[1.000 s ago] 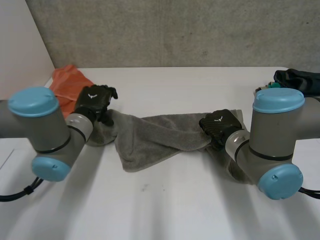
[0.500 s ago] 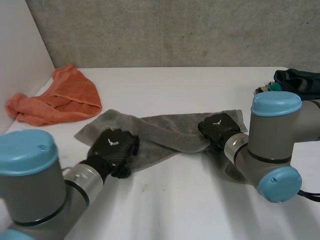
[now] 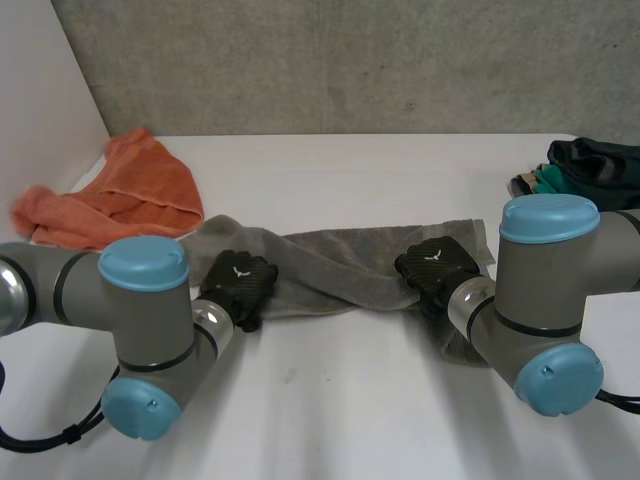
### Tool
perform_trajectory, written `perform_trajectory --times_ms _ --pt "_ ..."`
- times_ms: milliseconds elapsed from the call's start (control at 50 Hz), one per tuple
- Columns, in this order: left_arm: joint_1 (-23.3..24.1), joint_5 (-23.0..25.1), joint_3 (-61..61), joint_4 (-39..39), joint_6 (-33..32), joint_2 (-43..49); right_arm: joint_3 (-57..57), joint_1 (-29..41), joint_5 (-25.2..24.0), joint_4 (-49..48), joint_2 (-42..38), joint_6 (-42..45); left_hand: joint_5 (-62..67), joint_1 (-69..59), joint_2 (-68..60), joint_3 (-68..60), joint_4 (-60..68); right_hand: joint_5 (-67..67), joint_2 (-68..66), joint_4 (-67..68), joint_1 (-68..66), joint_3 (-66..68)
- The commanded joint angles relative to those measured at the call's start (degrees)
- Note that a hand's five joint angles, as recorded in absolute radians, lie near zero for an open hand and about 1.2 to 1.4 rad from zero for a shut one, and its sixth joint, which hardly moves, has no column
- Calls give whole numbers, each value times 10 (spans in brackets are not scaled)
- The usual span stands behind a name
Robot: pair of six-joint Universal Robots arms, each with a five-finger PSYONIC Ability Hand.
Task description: Fold the laundry.
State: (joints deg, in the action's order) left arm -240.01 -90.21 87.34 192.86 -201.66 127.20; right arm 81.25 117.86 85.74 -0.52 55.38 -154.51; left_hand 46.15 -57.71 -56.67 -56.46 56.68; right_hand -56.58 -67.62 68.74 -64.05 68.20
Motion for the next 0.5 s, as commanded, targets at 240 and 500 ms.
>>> perform_trajectory --times_ms 240,500 --pt "-8 -34 53 47 7 -259 -10 -25 9 49 154 114 238 -223 -233 -235 233 -134 -124 113 -159 118" --pt "-54 -19 18 -171 -35 -376 -72 -66 7 205 329 214 238 -223 -233 -235 233 -134 -124 113 -159 118"
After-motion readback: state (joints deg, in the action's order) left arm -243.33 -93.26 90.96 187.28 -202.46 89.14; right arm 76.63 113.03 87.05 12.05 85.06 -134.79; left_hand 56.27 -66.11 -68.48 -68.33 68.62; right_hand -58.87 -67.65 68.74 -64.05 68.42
